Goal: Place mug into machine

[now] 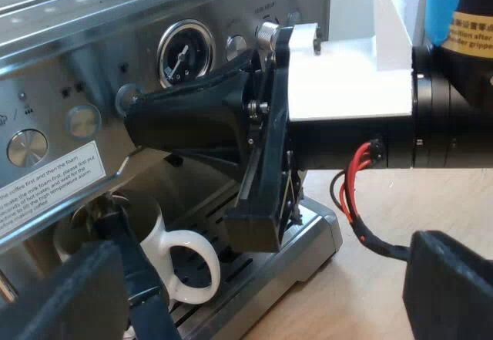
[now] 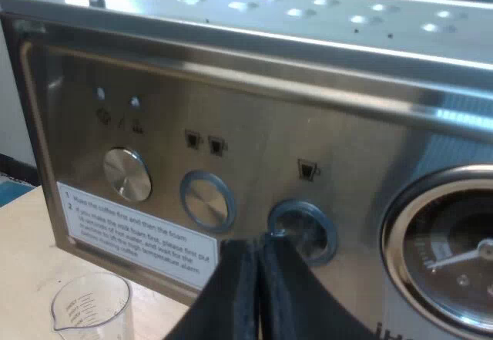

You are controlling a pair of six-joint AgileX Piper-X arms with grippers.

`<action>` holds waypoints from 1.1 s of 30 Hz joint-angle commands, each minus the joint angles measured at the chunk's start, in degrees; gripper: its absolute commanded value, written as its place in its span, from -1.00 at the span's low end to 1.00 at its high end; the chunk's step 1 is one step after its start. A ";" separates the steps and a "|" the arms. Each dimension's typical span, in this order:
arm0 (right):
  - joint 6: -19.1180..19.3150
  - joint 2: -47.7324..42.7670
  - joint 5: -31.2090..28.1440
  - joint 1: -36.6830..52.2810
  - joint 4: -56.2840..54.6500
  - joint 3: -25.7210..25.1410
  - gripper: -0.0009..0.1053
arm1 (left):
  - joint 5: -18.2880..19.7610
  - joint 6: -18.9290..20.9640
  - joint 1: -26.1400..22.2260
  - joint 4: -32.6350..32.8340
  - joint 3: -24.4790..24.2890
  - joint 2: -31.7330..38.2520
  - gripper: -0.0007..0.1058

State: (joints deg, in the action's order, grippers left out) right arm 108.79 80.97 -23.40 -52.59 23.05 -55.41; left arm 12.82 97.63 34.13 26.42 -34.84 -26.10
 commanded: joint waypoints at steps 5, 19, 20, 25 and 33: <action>0.68 -0.23 -1.70 0.38 0.76 -0.61 -0.98 | 0.29 0.30 0.35 -0.66 -0.35 0.24 0.51; 0.45 -0.23 -1.68 0.38 1.57 -0.61 -0.98 | 0.29 0.30 0.35 -0.66 -0.35 0.24 0.51; 0.45 -0.23 -1.68 0.38 1.57 -0.61 -0.98 | 0.29 0.30 0.35 -0.66 -0.35 0.24 0.51; 0.45 -0.23 -1.68 0.38 1.57 -0.61 -0.98 | 0.29 0.30 0.35 -0.66 -0.35 0.24 0.51; 0.66 1.50 -2.59 0.38 3.70 -0.61 -0.98 | 0.29 0.30 0.35 -0.66 -0.35 0.24 0.51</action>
State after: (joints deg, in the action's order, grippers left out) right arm 108.79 82.16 -25.33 -52.59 25.33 -55.41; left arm 12.82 97.63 34.13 26.42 -34.84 -26.10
